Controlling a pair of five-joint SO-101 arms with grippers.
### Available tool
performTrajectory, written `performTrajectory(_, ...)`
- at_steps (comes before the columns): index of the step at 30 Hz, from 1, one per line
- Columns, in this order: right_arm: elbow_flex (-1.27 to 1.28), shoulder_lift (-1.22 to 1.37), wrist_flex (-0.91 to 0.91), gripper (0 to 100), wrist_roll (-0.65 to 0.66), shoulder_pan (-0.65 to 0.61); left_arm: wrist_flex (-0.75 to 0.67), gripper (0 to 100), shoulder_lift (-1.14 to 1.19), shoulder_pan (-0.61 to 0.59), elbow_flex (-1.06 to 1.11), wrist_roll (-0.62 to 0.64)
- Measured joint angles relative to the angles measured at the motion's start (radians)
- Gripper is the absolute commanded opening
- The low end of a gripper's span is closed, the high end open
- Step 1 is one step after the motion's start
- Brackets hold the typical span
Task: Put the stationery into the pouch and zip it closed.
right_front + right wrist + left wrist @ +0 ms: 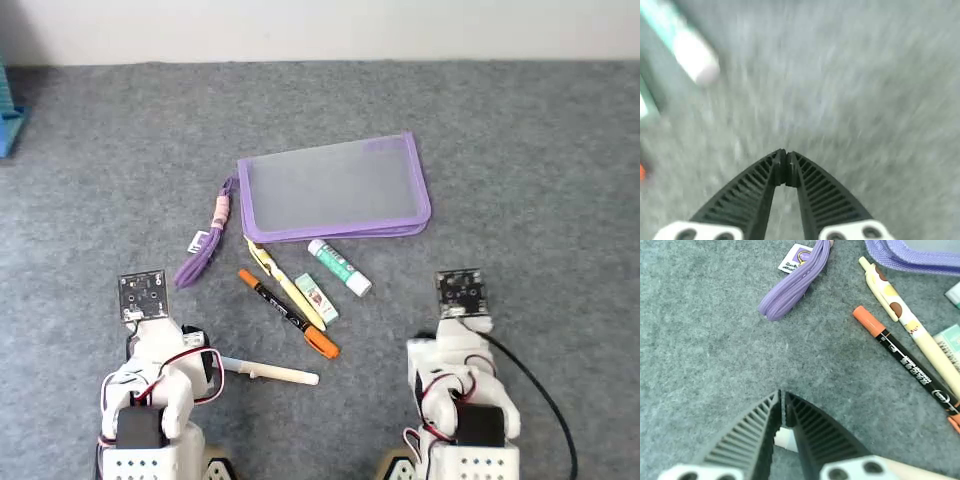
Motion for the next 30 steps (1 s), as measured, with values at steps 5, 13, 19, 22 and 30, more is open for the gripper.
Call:
performTrajectory(5,-0.224,0.021,-0.014,0.8,0.000,0.017,0.000,1,0.000,0.000,0.000,0.000)
performTrajectory(13,-0.674,0.559,0.041,0.8,-0.166,-0.044,0.000,1,0.000,0.000,0.000,0.000)
performTrajectory(19,-1.071,1.137,0.180,0.8,-0.327,-0.250,0.000,1,0.000,0.000,0.000,0.000)
performTrajectory(22,-1.189,1.338,0.158,0.8,-0.376,-0.328,0.000,1,0.000,0.000,0.000,0.000)
performTrajectory(30,-1.327,1.594,-0.089,0.9,-0.511,-0.545,0.000,1,0.000,0.000,0.000,0.000)
